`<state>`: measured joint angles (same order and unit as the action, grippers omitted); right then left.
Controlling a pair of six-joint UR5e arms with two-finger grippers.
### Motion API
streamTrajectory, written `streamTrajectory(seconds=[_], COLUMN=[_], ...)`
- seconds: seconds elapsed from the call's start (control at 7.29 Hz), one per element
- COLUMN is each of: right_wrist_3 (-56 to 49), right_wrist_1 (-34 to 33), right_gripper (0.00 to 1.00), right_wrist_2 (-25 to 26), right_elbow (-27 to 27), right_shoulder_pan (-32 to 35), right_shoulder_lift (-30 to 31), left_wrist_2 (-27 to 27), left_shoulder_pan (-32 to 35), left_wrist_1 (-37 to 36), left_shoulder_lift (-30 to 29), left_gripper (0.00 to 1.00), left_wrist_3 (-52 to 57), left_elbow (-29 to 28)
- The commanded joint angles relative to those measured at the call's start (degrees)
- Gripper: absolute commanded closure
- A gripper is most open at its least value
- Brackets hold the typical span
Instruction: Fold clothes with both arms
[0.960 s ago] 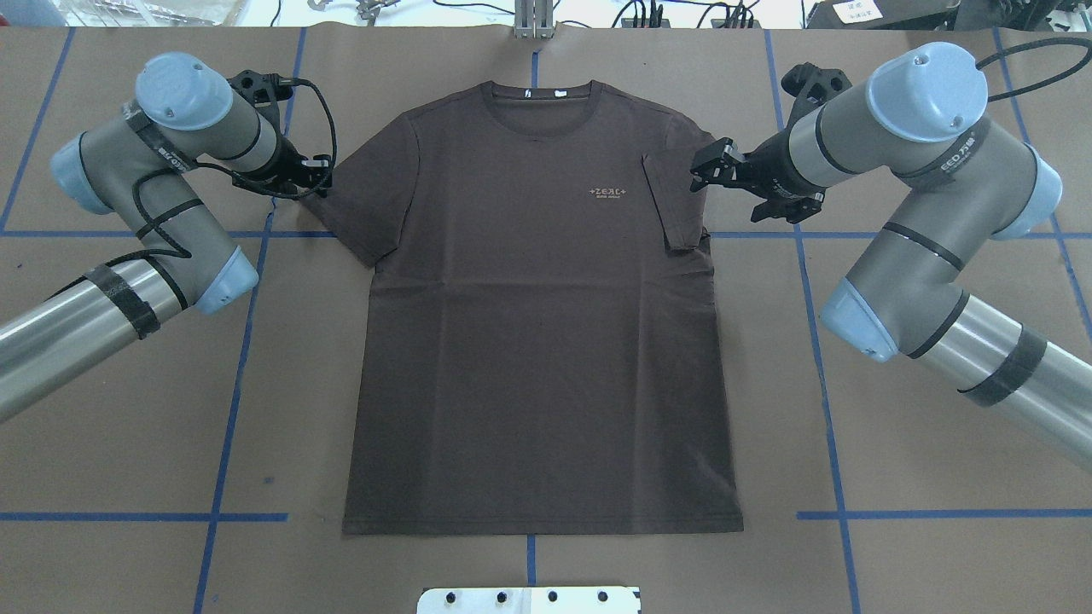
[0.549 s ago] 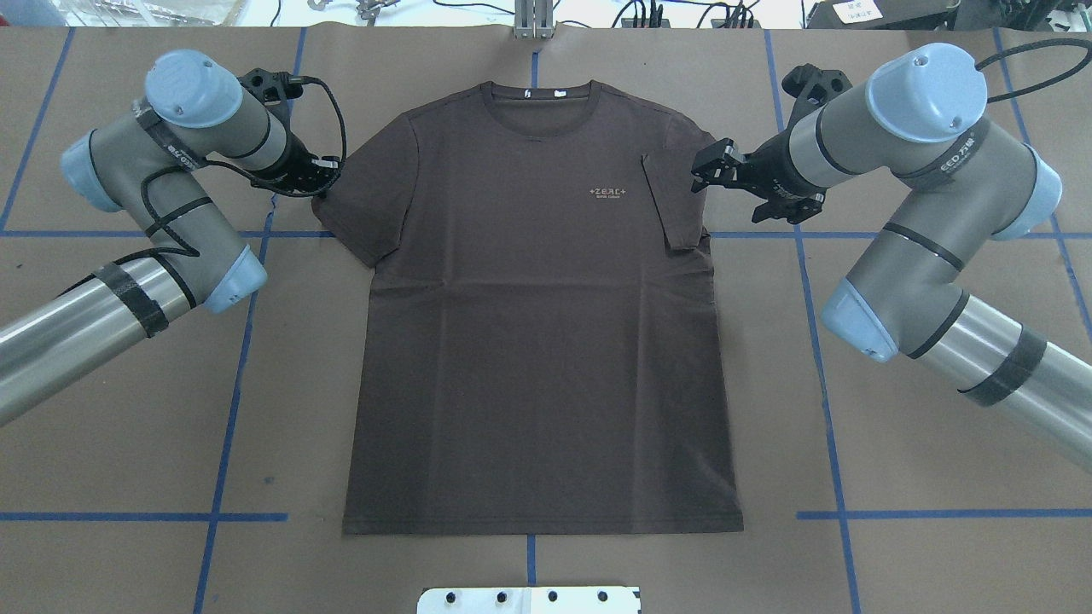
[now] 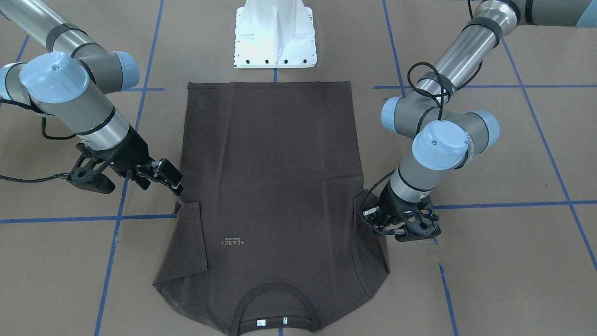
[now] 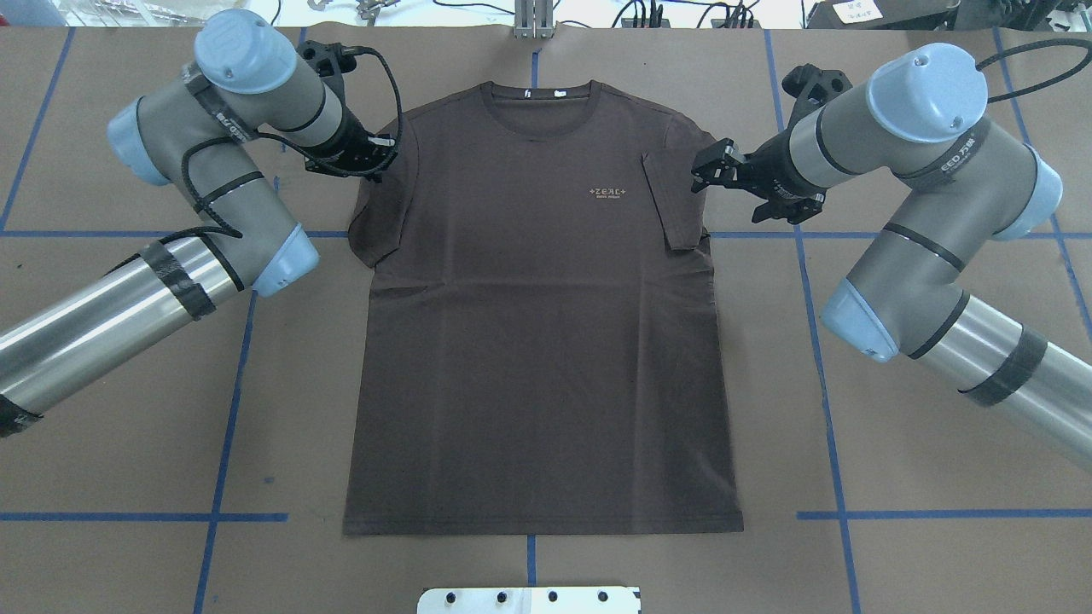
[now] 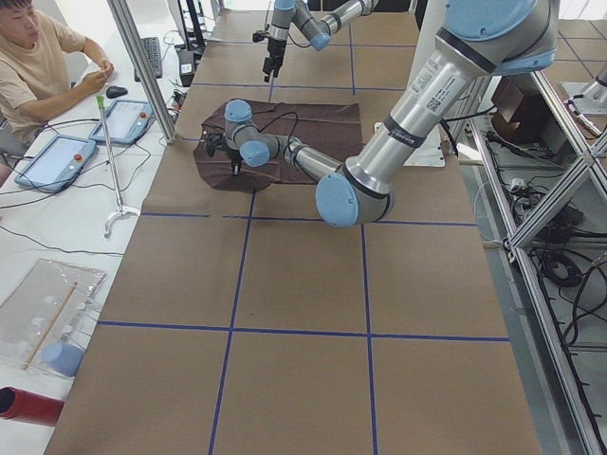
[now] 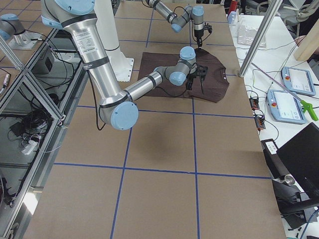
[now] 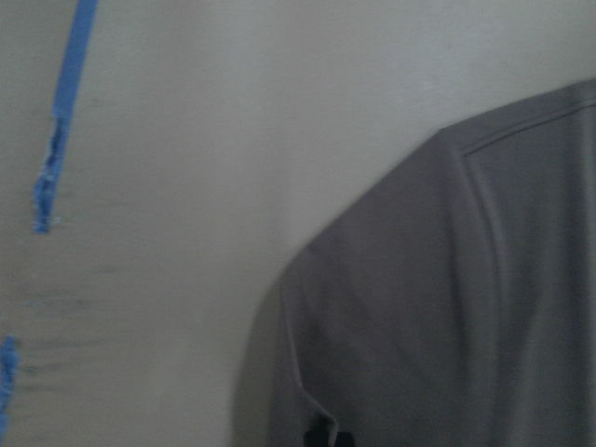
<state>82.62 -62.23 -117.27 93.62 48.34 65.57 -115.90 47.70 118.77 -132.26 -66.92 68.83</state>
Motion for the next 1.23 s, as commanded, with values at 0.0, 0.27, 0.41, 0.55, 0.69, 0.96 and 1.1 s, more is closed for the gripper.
streamTrajectory(seconds=[0.0, 0.27, 0.41, 0.55, 0.69, 0.96, 1.1], right_wrist_3=[0.00, -0.09, 0.00, 0.00, 0.00, 0.00, 0.00], right_wrist_1=[0.00, 0.00, 0.00, 0.00, 0.00, 0.00, 0.09], right_gripper=[0.00, 0.00, 0.00, 0.00, 0.00, 0.00, 0.00], right_wrist_2=[0.02, -0.07, -0.07, -0.07, -0.07, -0.07, -0.07], right_elbow=[-0.02, -0.02, 0.07, 0.07, 0.16, -0.10, -0.02], right_shoulder_pan=[0.00, 0.09, 0.00, 0.00, 0.09, 0.00, 0.00], right_shoulder_lift=[0.00, 0.00, 0.00, 0.00, 0.09, 0.09, 0.09], left_wrist_2=[0.32, 0.33, 0.33, 0.41, 0.41, 1.98, 2.00], left_shoulder_pan=[-1.56, -1.65, -1.65, -1.65, -1.56, -1.65, -1.65], left_wrist_1=[0.06, 0.23, 0.41, 0.76, 0.85, 1.28, 1.29], left_shoulder_lift=[-3.00, -5.36, -6.60, -7.30, -7.40, -7.40, -7.40], left_gripper=[1.00, 1.00, 1.00, 1.00, 1.00, 0.65, 0.39], left_wrist_3=[-2.95, -3.56, -4.09, -4.18, -4.18, -4.18, -4.27], left_elbow=[-3.07, -5.80, -6.95, -7.39, -7.57, -7.66, -7.57])
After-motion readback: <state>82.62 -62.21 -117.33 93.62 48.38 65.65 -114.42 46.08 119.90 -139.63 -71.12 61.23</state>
